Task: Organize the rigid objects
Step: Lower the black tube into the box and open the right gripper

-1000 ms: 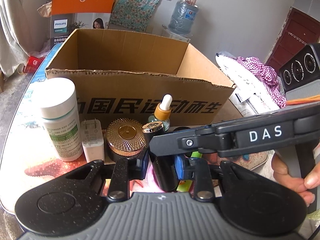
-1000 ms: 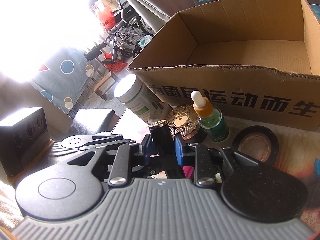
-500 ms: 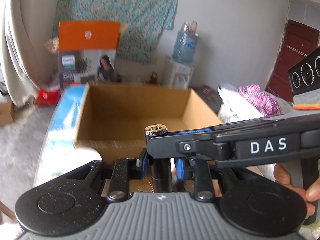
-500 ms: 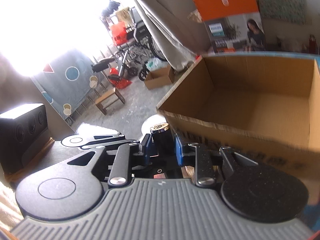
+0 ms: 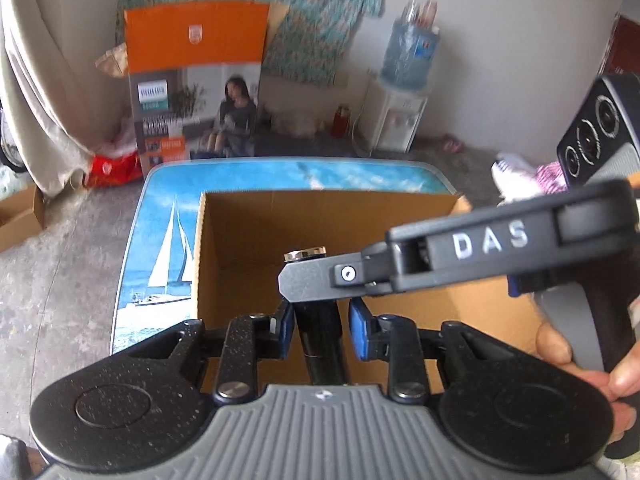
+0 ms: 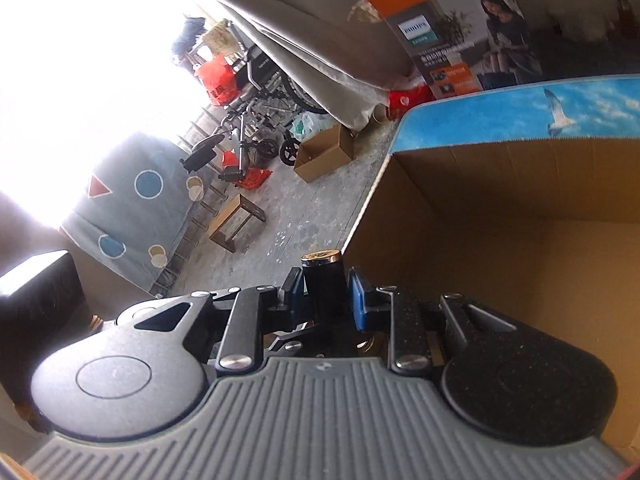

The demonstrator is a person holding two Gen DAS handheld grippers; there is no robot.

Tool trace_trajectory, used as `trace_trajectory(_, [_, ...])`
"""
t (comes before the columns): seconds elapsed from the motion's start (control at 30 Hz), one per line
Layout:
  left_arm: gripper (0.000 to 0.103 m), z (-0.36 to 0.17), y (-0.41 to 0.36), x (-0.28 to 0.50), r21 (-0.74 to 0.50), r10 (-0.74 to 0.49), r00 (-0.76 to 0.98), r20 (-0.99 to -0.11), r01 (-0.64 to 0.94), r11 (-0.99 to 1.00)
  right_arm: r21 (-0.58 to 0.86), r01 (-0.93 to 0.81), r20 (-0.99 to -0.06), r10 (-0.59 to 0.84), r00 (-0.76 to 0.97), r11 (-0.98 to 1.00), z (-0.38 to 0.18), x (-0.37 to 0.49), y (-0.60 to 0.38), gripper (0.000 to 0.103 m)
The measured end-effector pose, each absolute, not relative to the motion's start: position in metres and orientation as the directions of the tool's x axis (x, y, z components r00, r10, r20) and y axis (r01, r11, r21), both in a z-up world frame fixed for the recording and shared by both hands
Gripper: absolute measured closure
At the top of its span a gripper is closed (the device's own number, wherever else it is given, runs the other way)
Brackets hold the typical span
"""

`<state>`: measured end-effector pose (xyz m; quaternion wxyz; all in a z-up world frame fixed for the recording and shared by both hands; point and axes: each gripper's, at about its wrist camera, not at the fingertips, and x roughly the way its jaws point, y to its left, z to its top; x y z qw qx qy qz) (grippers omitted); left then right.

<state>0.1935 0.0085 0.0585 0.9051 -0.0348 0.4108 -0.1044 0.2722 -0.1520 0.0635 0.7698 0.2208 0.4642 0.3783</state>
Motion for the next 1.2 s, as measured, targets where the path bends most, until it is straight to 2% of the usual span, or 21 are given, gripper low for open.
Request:
trace_trajectory(0.33, [0.071, 0.014, -0.001, 0.255, -0.035, -0.105, 0.528, -0.843, 0.141, 0.989, 0.770, -0.149, -0.597, 0.783, 0.174, 0.620, -0.018, 0.340, -0.144, 0.079])
trace_trajectory(0.4, [0.067, 0.012, 0.000, 0.259, -0.018, -0.087, 0.528, -0.845, 0.135, 0.991, 0.772, -0.117, -0.606, 0.779, 0.159, 0.625, -0.027, 0.357, -0.135, 0.078])
trace_trajectory(0.47, [0.058, 0.014, 0.001, 0.260, -0.017, -0.084, 0.535, -0.841, 0.129, 0.992, 0.761, -0.098, -0.625, 0.766, 0.151, 0.641, -0.039, 0.369, -0.130, 0.076])
trace_trajectory(0.63, [0.052, 0.027, 0.012, 0.254, -0.075, -0.120, 0.563, -0.817, 0.104, 0.992, 0.761, -0.058, -0.632, 0.758, 0.161, 0.647, -0.056, 0.384, -0.121, 0.075])
trace_trajectory(0.73, [0.049, 0.039, 0.017, 0.244, -0.092, -0.133, 0.593, -0.794, 0.100, 0.991, 0.765, -0.061, -0.624, 0.761, 0.178, 0.642, -0.052, 0.383, -0.123, 0.075])
trace_trajectory(0.9, [0.038, 0.065, 0.019, 0.213, -0.097, -0.153, 0.662, -0.734, 0.121, 0.988, 0.763, -0.117, -0.600, 0.764, 0.237, 0.635, -0.022, 0.364, -0.132, 0.074])
trace_trajectory(1.2, [0.022, 0.105, 0.021, 0.144, -0.133, -0.202, 0.752, -0.627, 0.153, 0.979, 0.796, -0.250, -0.455, 0.817, 0.355, 0.552, 0.059, 0.281, -0.201, 0.073])
